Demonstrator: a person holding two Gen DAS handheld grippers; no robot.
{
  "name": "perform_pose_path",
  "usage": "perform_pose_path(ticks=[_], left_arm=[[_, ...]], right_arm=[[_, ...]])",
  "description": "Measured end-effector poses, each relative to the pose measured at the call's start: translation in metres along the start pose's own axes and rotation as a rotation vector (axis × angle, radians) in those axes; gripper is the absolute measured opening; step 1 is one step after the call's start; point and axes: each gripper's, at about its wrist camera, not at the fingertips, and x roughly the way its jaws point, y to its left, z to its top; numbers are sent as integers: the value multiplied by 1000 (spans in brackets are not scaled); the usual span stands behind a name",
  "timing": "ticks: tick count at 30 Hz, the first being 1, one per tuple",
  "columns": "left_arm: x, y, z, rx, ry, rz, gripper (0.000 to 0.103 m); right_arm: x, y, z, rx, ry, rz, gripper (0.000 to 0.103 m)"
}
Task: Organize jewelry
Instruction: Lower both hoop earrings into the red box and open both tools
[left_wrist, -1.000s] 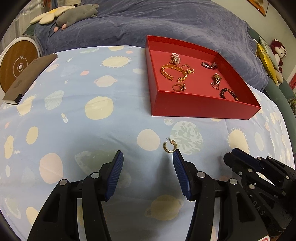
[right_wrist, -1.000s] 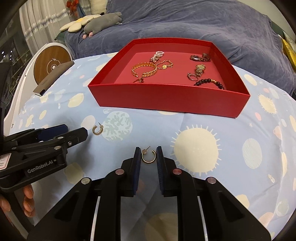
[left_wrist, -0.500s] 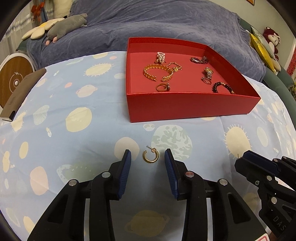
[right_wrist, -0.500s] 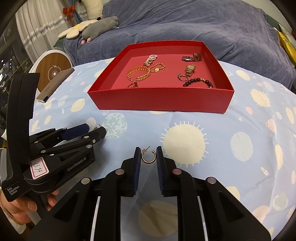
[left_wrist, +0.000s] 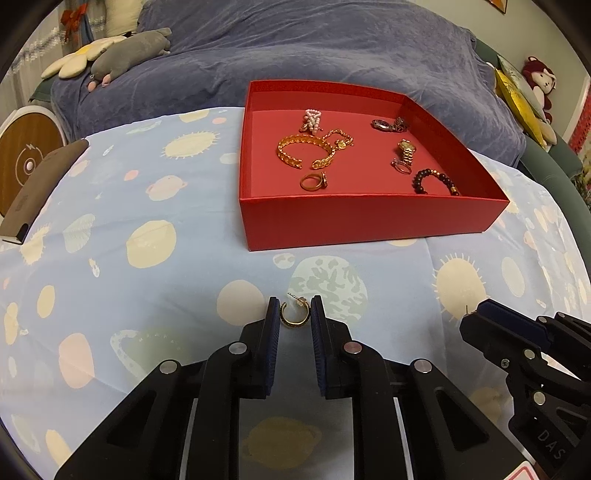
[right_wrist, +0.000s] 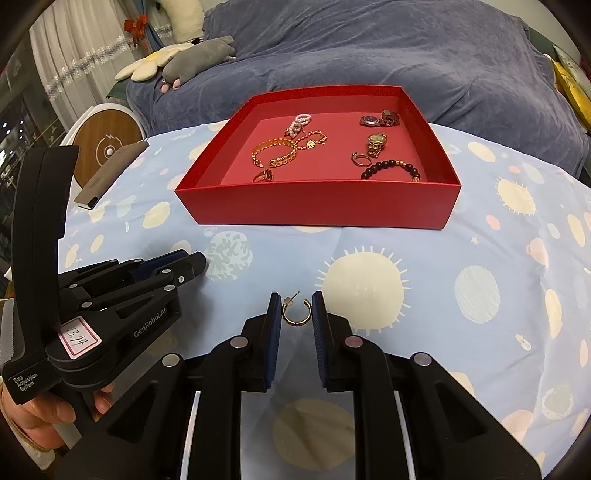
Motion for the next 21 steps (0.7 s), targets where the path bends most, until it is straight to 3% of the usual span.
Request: perform_pose_path(ticks=[10,16,21], left_arm=[[-21,-17,18,5,-53,-42,15],[-27,-15,48,25,-96,-43,14],[-14,-10,81,22,-107,-43,14]], right_arm=[[-19,-14,20,25,-57,-7,16],[-23,-33,56,15,-105,-36,16],[0,-49,89,48,-99,-39,16]])
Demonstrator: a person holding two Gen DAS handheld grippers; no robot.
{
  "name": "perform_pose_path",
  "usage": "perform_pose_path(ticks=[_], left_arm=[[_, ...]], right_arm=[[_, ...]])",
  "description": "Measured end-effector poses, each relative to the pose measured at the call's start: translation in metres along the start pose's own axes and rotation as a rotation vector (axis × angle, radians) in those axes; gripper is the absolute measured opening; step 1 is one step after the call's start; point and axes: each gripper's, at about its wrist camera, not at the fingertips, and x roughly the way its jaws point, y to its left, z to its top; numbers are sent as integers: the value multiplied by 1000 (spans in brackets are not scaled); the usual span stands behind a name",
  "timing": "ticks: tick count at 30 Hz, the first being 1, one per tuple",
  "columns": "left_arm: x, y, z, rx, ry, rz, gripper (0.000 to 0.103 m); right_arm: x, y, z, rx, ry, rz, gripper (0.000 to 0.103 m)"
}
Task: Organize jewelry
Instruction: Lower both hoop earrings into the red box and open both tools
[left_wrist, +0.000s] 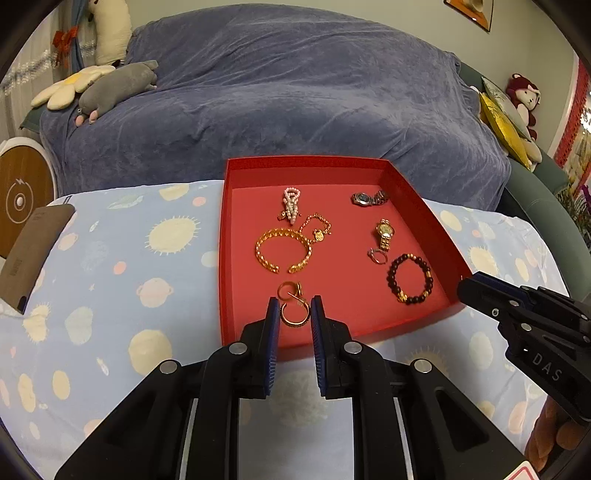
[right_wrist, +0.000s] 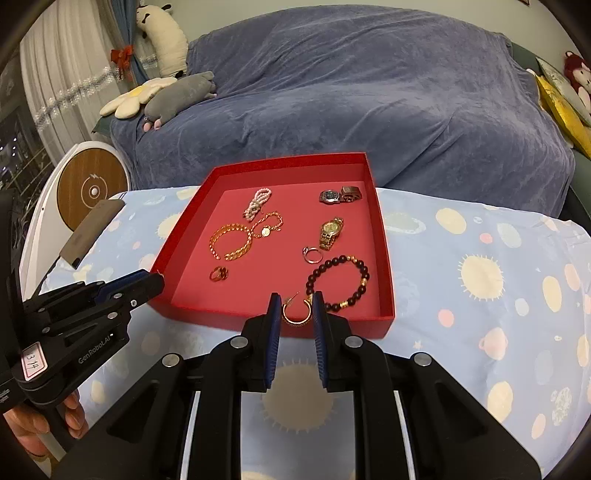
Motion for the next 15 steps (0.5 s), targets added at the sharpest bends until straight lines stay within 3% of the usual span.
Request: perform_pose_path(ticks=[6,15], left_arm=[[38,-2,29,21,-6,21,14],[83,2,29,6,49,20,15]], right_arm=[[47,1,21,15,27,7,16],[85,2,22,24,65,27,16]])
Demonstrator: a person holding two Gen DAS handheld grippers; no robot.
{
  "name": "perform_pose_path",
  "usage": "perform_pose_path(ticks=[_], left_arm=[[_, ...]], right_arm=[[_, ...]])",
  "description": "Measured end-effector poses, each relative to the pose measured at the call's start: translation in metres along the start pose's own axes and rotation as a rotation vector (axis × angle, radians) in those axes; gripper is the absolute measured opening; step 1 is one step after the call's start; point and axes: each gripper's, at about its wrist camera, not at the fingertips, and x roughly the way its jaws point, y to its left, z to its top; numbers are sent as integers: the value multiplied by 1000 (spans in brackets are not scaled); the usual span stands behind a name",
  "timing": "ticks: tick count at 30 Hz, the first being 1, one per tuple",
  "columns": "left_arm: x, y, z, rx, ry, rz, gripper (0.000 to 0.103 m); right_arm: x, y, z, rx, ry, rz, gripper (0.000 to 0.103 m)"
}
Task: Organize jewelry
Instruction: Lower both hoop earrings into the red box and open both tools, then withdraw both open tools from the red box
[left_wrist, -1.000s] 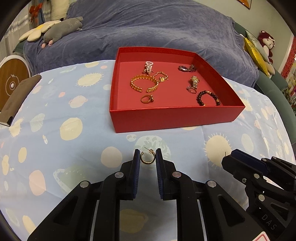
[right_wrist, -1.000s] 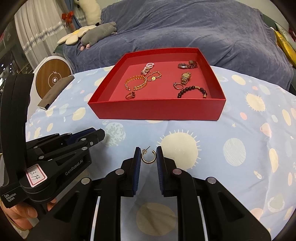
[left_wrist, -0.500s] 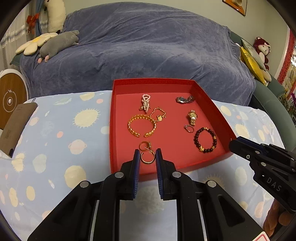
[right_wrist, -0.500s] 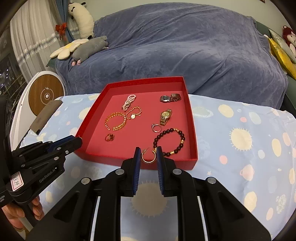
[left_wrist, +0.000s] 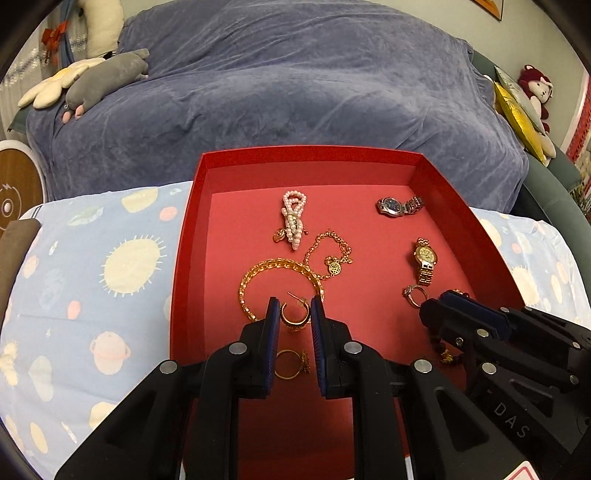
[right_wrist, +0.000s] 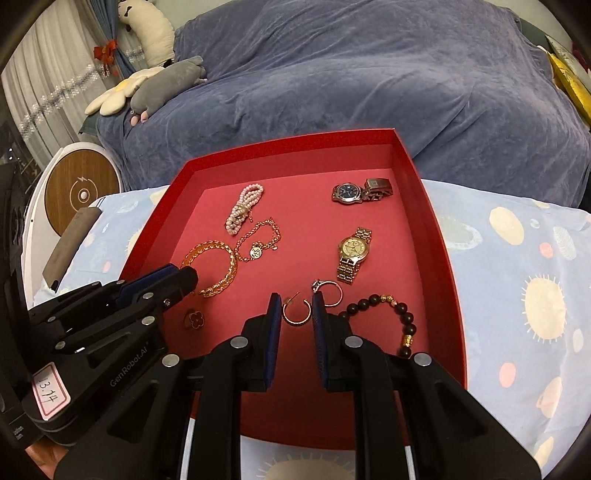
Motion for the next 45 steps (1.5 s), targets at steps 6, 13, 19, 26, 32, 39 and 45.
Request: perform_pose_path(ticks=[6,13,19,26,32,39,45], left_arm=[[5,2,-2,-18,11,-7,21],[-29,2,-2,-37,-22,-7,36],[-82,-2,-19,-57,-57,-14,52],[-127,-10,-61,-77,-80,8,56],[-133,-15,-93,-85,-43,33,58],[-126,-16,-107,-67,-19,38,58],[-120,-18,-108,-62,-4,42,55]], right_arm=[[2,1,2,-8,-1,4,18],[-42,4,-1,-17,-55,-15,29],[-98,1,-23,21,-86,-4,35],[-138,7,-73,22,-88,-33,50],[-147,13,-103,48,-78,-26,58],[-136,23,-111,11,-69,-56,58],[-126,22,-115,11,-50,-73,58]])
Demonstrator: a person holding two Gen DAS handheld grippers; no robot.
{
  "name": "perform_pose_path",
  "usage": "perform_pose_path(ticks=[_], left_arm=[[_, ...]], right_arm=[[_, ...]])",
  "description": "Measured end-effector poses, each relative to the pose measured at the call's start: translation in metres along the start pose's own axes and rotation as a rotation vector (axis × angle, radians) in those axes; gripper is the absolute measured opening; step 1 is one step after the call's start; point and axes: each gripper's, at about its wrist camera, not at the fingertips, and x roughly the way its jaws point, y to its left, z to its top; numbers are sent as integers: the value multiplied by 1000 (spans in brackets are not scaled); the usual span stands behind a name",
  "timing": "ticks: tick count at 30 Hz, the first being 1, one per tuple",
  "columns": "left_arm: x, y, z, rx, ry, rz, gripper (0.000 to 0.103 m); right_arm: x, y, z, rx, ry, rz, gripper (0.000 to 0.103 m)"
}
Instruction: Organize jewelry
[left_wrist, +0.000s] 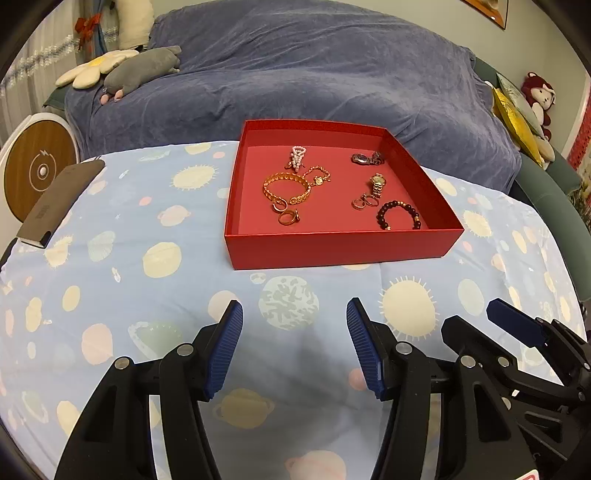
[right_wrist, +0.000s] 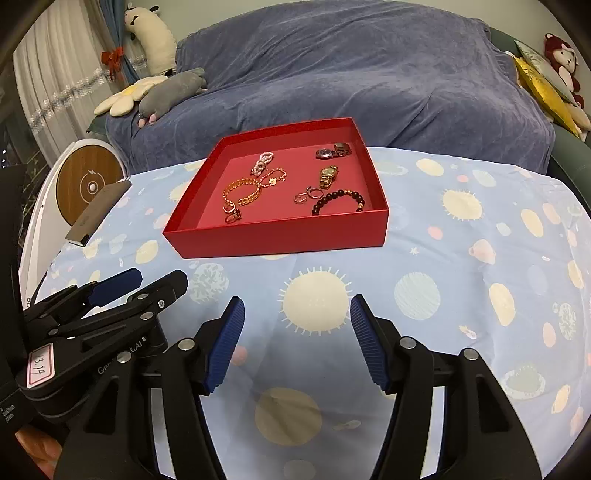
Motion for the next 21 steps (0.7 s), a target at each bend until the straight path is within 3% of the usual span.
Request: perform_pose_path(ticks=[21], left_arm=[[3,0,-5,25,2,60,55]], right_arm=[[4,8,-6,-33,4,-56,58]])
